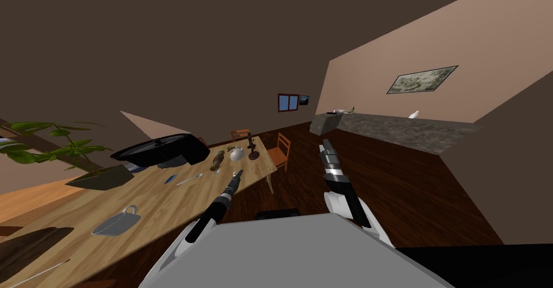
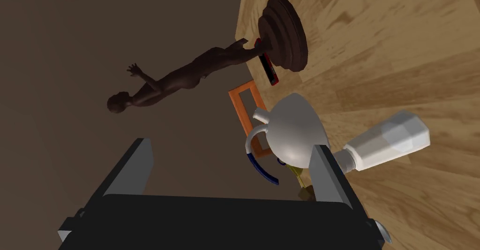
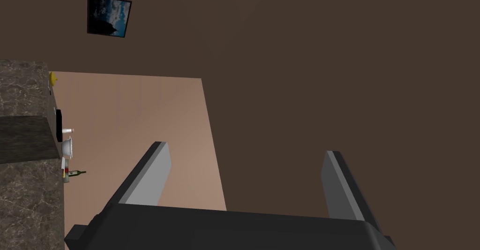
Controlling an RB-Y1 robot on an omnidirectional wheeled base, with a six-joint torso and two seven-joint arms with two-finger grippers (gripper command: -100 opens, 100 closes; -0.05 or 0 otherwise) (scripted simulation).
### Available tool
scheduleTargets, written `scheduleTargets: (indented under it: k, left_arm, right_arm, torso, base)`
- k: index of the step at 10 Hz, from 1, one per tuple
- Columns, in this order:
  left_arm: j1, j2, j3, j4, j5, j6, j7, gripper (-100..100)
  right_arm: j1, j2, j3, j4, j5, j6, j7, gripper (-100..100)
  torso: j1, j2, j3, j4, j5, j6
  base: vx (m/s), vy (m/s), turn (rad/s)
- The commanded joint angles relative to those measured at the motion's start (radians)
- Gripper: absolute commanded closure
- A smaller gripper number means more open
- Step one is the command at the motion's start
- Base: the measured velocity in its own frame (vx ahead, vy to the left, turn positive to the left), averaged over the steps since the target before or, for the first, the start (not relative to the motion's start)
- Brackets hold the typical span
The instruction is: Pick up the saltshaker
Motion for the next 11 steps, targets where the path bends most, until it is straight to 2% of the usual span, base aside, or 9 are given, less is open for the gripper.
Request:
scheduleTargets:
  k: [1,4,5,7,8,10,11]
  left_arm:
    - [-0.018,0.025,-0.001,0.034,0.009,0.017,0.0,-100]
    - [-0.012,0.101,-0.014,0.108,0.015,0.087,-0.023,-100]
    - [-0.012,0.101,-0.014,0.109,0.015,0.087,-0.023,-100]
    - [-0.007,0.159,-0.017,0.163,0.017,0.127,-0.038,-100]
    - [-0.007,0.159,-0.017,0.163,0.017,0.127,-0.038,-100]
    - [0.001,0.221,-0.018,0.218,0.017,0.164,-0.053,-100]
    - [0.001,0.221,-0.018,0.219,0.017,0.164,-0.053,-100]
  right_arm:
    - [0.0,0.0,0.0,0.0,0.0,0.0,0.0,0]
    - [0.0,0.0,0.0,0.0,0.0,0.0,0.0,0]
    - [0.0,0.0,0.0,0.0,0.0,0.0,0.0,0]
    - [0.0,0.0,0.0,0.0,0.0,0.0,0.0,0]
    - [0.0,0.0,0.0,0.0,0.0,0.0,0.0,0]
    - [0.0,0.0,0.0,0.0,0.0,0.0,0.0,0]
    - [0.0,0.0,0.0,0.0,0.0,0.0,0.0,0]
  torso:
    - [0.0,0.0,0.0,0.0,0.0,0.0]
    - [0.002,0.0,0.0,0.0,0.0,0.0]
    - [0.001,-0.001,-0.001,0.0,0.0,0.0]
    - [0.003,0.0,0.0,0.0,0.001,0.0]
    - [0.003,-0.001,0.0,0.0,0.001,0.0]
    - [0.004,-0.001,-0.001,0.0,0.001,0.0]
    - [0.004,-0.002,-0.001,0.0,0.001,0.0]
  base:
    - [0.023,-0.064,-0.033]
    - [0.036,-0.073,-0.124]
    - [0.042,-0.052,-0.033]
    - [0.038,-0.051,-0.132]
    - [0.041,-0.04,-0.043]
    - [0.052,-0.047,-0.144]
    - [0.038,-0.034,-0.054]
